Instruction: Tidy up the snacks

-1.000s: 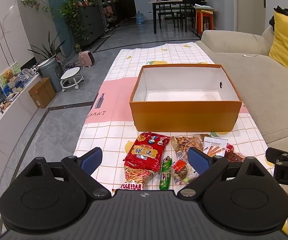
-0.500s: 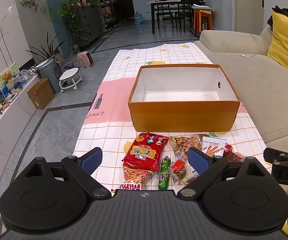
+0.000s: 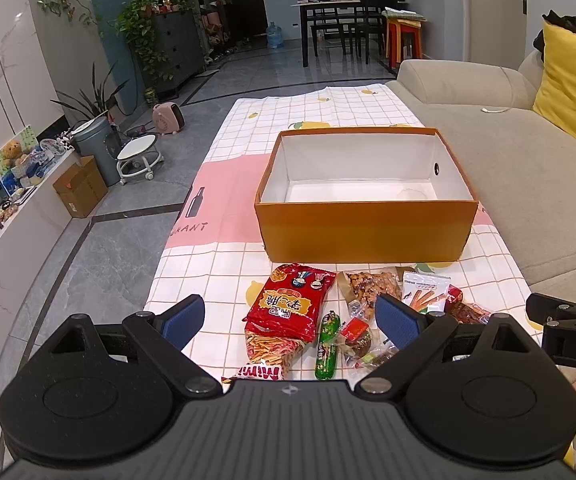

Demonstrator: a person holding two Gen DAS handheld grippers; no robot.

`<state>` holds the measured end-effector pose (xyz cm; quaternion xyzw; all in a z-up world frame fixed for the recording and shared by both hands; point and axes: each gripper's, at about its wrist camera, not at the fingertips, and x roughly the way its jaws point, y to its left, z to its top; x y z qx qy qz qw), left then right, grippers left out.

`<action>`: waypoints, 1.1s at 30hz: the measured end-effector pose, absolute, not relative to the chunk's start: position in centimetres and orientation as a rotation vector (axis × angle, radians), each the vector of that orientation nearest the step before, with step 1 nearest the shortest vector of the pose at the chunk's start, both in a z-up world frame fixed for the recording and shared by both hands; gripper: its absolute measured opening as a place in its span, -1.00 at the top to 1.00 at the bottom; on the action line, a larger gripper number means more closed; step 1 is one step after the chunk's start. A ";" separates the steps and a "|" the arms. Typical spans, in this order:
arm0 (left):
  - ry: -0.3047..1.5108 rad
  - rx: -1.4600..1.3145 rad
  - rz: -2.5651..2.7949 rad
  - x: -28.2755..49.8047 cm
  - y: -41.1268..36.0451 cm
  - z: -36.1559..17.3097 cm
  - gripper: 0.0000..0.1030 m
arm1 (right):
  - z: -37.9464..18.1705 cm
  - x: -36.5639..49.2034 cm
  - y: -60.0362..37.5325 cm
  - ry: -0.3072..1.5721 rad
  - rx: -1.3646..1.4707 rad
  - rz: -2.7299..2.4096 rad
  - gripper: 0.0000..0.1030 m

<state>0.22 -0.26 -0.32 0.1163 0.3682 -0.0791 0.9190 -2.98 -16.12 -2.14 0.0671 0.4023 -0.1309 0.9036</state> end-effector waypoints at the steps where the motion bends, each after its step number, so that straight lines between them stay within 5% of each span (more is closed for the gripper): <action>1: 0.757 0.240 -0.165 0.2 -0.3 -0.3 -1.00 | -2.1 -3.0 -16.1 0.832 0.139 -0.271 -0.93; 12: 0.862 0.124 -0.257 1.4 0.7 -1.2 -1.00 | -2.7 -3.1 -16.9 0.837 0.207 -0.201 -0.93; 16: 0.930 0.123 -0.347 2.0 0.4 -2.6 -0.70 | -3.6 -3.1 -17.6 0.836 0.267 -0.157 -0.88; 18: 0.963 0.130 -0.399 2.0 0.1 -3.5 -0.46 | -4.3 -2.9 -17.6 0.865 0.284 -0.121 -0.62; 23: 1.036 0.142 -0.459 1.7 -0.9 -5.9 -0.28 | -6.8 -2.0 -16.6 0.963 0.269 -0.077 -0.24; 33: 1.317 -0.132 -0.395 3.8 -1.8 -11.1 -0.39 | -12.3 -0.1 -19.3 1.113 0.342 -0.136 -0.40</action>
